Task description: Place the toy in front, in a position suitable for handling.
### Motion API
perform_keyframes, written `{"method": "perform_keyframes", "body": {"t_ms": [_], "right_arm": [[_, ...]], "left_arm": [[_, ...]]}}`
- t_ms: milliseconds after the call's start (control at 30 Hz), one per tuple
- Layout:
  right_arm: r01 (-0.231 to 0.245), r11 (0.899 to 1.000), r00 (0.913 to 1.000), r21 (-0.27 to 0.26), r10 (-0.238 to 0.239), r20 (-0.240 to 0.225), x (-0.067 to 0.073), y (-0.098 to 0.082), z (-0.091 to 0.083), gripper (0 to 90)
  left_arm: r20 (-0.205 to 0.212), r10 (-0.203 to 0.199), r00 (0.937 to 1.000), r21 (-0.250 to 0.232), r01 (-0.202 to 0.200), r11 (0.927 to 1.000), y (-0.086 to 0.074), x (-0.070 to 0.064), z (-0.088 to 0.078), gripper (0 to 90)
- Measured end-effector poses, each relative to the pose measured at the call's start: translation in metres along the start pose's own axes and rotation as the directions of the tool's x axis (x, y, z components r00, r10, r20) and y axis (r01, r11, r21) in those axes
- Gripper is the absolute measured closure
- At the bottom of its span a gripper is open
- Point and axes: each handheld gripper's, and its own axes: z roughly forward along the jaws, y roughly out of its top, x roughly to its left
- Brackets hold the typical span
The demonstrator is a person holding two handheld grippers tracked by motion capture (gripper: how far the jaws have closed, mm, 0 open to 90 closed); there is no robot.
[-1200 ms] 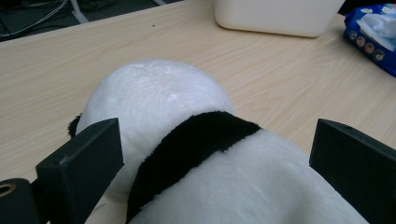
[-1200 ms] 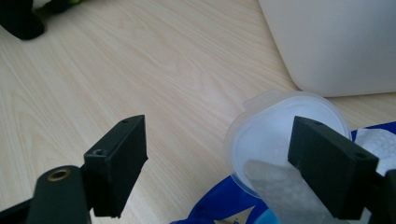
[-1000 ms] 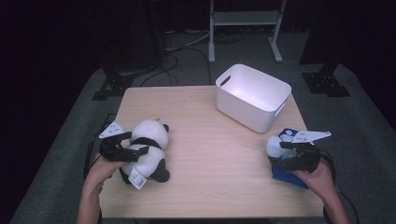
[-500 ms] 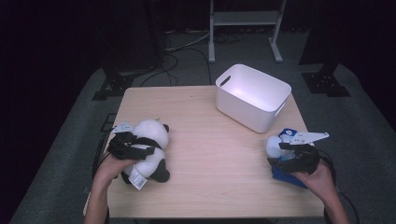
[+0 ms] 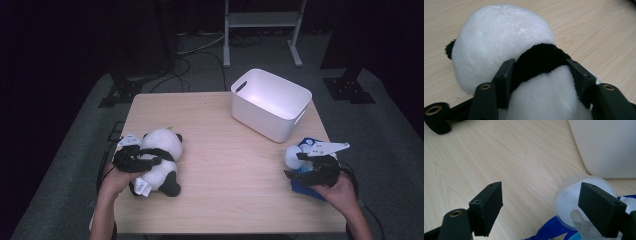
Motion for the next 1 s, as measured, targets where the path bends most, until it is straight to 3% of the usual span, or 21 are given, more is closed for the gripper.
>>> {"method": "perform_keyframes", "body": {"t_ms": [167,300,433,500,733,767,800,1000], "right_arm": [[0.002,1.000,1.0000,0.000,-0.002,-0.003,0.001,0.001,0.000,18.3],[0.003,1.000,1.0000,0.002,-0.003,-0.006,0.001,0.001,0.001,18.3],[0.010,1.000,0.9999,0.005,-0.010,-0.009,0.002,0.002,0.001,18.3],[0.010,1.000,0.9999,0.006,-0.010,-0.008,0.001,0.002,-0.001,18.3],[0.010,1.000,0.9999,0.004,-0.010,-0.002,-0.001,0.002,-0.005,18.3],[0.005,1.000,1.0000,0.004,-0.005,-0.003,-0.001,0.002,-0.006,18.3],[0.005,1.000,1.0000,0.004,-0.005,-0.003,-0.001,0.002,-0.006,18.3],[0.016,1.000,0.9999,0.004,-0.016,-0.002,-0.002,0.003,-0.008,18.3]], "left_arm": [[0.012,0.033,0.9994,-0.031,-0.033,0.9990,-0.001,0.001,-0.003,51.1],[0.060,0.067,0.9959,-0.049,-0.065,0.9967,0.000,-0.002,-0.003,52.7],[0.123,0.115,0.9858,-0.058,-0.108,0.9924,0.003,-0.008,0.000,53.0],[0.149,0.146,0.9779,-0.055,-0.139,0.9887,0.006,-0.011,0.002,53.3],[0.232,0.227,0.9458,-0.072,-0.216,0.9738,0.017,-0.022,0.012,53.6],[0.267,0.248,0.9311,-0.084,-0.234,0.9685,0.020,-0.024,0.016,53.9],[0.267,0.248,0.9311,-0.084,-0.234,0.9685,0.020,-0.024,0.016,54.0],[0.350,0.332,0.8759,-0.106,-0.316,0.9430,0.033,-0.032,0.028,56.6]]}}
